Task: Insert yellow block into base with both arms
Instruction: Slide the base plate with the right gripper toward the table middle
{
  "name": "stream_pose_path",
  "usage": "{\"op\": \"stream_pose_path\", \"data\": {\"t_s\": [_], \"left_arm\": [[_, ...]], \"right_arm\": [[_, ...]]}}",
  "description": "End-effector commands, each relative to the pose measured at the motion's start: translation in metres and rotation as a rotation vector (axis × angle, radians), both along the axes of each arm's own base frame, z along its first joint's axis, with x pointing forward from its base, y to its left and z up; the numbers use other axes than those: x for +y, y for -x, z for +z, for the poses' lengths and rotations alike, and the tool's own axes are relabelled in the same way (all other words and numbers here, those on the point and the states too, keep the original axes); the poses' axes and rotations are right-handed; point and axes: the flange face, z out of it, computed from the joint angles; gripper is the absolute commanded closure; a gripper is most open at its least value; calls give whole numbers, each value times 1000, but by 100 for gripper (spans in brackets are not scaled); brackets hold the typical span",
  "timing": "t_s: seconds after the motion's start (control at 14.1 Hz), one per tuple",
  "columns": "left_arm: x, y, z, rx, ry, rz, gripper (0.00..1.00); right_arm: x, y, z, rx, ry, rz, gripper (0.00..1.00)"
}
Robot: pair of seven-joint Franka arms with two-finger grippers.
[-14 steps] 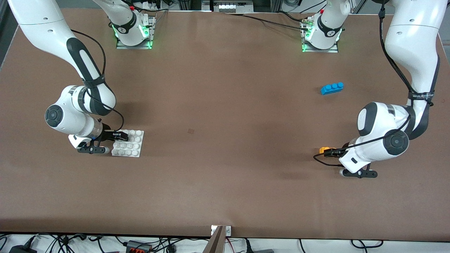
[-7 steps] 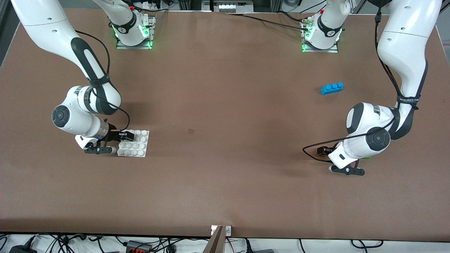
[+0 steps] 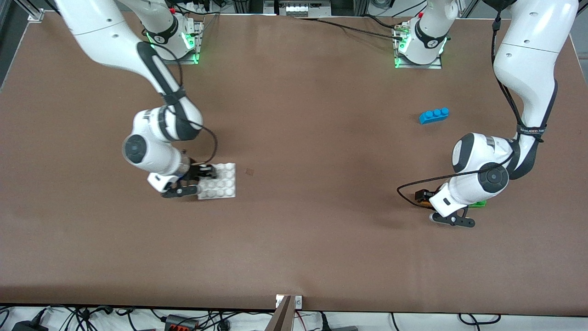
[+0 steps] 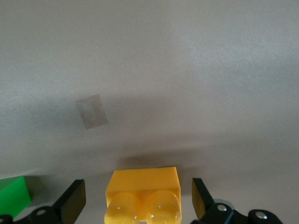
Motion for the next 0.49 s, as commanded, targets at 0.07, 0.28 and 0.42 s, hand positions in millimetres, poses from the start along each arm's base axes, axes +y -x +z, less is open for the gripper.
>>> {"op": "stream_pose_path", "data": {"t_s": [0.07,0.28,0.42], "left_arm": [[0,14,5,-5,-14,-32,0],[-1,13,6,-10,-13,-34,1],[-1,13,5,-9,-14,-36,13]], "right_arm": [[98,-1,-32,17,-20,-94,56],[185,21,-47,20,-35,-97,57],[224,30,-50,19,-53,-117,58]]}}
